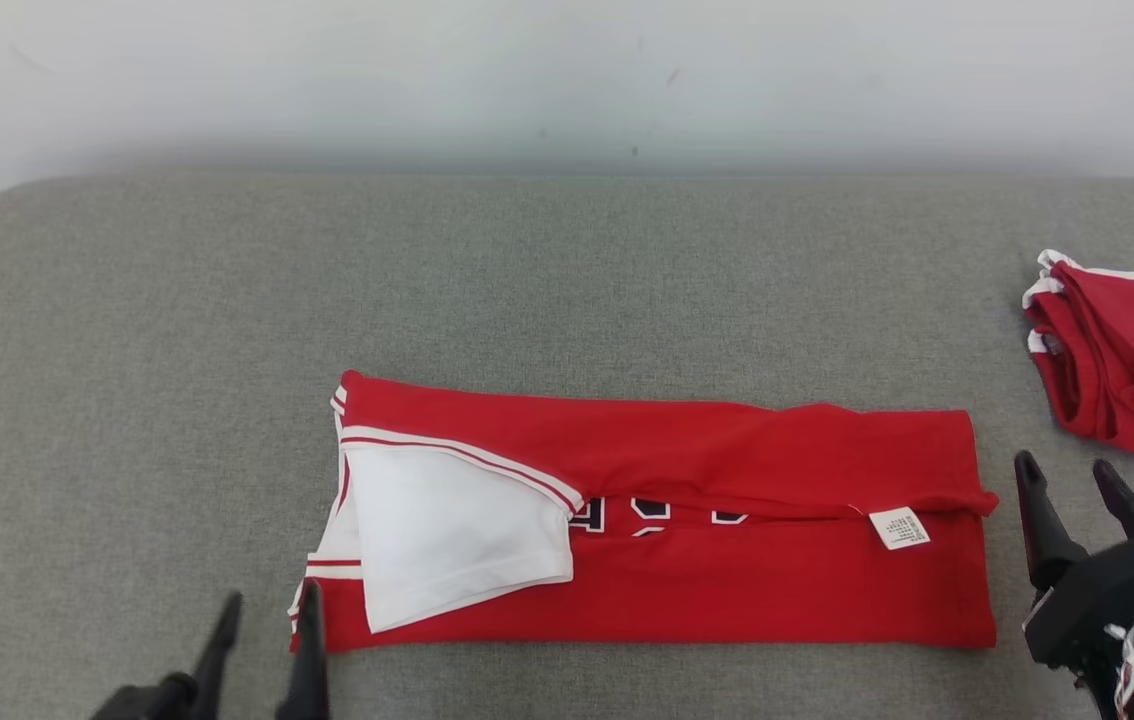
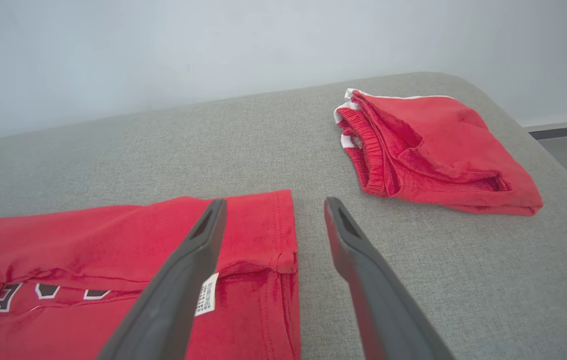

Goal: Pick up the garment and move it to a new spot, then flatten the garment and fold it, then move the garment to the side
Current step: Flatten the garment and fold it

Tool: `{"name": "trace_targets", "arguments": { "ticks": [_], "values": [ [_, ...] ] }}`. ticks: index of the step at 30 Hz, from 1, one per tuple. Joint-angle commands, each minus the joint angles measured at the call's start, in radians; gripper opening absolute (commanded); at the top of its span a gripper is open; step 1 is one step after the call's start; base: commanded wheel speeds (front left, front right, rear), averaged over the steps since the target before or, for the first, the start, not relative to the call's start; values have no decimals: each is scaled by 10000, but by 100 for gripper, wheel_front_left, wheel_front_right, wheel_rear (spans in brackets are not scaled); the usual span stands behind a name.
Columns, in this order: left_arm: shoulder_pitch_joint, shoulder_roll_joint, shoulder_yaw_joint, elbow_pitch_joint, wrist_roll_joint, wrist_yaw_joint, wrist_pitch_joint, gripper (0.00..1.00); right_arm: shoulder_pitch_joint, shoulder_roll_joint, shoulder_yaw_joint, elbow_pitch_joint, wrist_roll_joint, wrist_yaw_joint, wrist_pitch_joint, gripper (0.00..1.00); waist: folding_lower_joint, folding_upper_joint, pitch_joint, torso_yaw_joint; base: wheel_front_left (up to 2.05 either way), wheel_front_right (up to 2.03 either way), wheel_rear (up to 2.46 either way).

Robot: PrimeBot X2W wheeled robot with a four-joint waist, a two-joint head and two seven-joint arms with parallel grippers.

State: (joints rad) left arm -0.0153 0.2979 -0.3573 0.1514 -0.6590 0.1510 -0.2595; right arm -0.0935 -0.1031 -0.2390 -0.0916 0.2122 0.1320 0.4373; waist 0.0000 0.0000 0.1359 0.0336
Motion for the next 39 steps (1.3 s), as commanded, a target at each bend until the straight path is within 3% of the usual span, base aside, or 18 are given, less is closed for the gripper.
{"name": "trace_targets", "arguments": {
  "ticks": [1,8,14,23,29,39],
  "values": [
    [96,70,246,-263,401,51,-67,100,194,127,-199,2,104,-25,-209,100,0,0,-90,-10,0,0,0],
    [596,-645,2024,-2448,2255,-507,-57,100,416,528,-652,923,218,-25,-776,100,0,0,-365,-49,0,0,0],
    [1007,-1156,2912,-2955,2918,-1245,-59,100,-156,533,-487,2111,225,-25,-771,100,0,0,-472,-45,0,0,0],
    [1012,-1663,3266,-2718,3410,-2117,-60,100,-1257,526,-556,3806,-409,-25,-738,100,0,0,-312,256,0,0,0],
    [891,-1892,3315,-2486,3538,-2381,-60,100,-1590,534,-874,4529,-1222,-25,-592,100,0,0,-210,449,0,0,0],
    [818,-2037,3329,-2281,3704,-2595,-61,100,-1819,521,-1006,5409,-1273,-25,-376,100,0,0,-68,541,0,0,0]
  ]
}}
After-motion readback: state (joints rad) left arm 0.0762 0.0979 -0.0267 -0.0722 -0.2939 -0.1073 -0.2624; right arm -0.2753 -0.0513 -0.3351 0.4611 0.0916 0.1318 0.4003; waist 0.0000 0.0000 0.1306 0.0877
